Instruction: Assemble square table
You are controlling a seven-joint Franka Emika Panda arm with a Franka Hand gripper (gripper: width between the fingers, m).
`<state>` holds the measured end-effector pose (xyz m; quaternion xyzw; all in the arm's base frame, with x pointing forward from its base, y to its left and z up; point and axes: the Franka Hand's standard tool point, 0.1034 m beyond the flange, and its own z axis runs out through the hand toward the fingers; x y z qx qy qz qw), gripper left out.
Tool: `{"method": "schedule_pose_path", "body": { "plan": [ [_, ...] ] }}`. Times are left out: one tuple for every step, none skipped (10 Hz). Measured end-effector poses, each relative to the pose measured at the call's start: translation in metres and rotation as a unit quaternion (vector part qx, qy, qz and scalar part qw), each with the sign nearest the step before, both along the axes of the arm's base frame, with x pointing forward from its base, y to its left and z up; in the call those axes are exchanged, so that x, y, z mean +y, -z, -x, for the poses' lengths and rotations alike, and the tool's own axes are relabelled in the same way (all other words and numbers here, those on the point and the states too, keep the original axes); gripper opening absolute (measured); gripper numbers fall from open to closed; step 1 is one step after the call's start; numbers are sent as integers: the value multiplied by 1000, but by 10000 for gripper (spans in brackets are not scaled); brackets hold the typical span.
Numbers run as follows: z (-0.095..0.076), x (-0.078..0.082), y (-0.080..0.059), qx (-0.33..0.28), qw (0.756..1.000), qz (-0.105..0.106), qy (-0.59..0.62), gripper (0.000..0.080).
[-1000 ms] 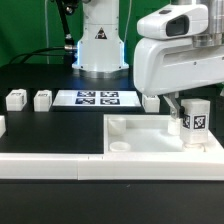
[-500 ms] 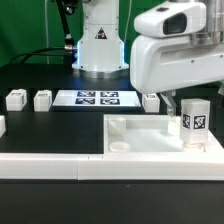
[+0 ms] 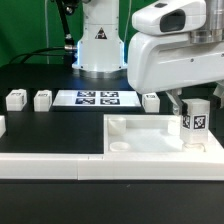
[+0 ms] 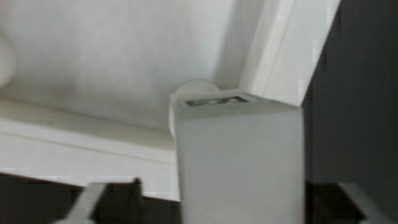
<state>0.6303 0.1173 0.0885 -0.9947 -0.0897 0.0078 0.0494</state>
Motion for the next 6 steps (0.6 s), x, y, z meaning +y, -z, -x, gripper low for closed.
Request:
{"method": "schedule_pose_path", "body": {
  "plan": [
    [0, -1, 0, 2, 1000, 1, 23, 291],
    [0, -1, 0, 6, 998, 2, 63, 291],
    [0, -1, 0, 9, 995, 3, 97, 291],
    [0, -1, 0, 11, 993, 3, 115, 291],
    [0, -1, 0, 15, 988, 4, 155, 291],
    [-3, -2, 1, 20, 981, 5, 194, 291]
  ]
}}
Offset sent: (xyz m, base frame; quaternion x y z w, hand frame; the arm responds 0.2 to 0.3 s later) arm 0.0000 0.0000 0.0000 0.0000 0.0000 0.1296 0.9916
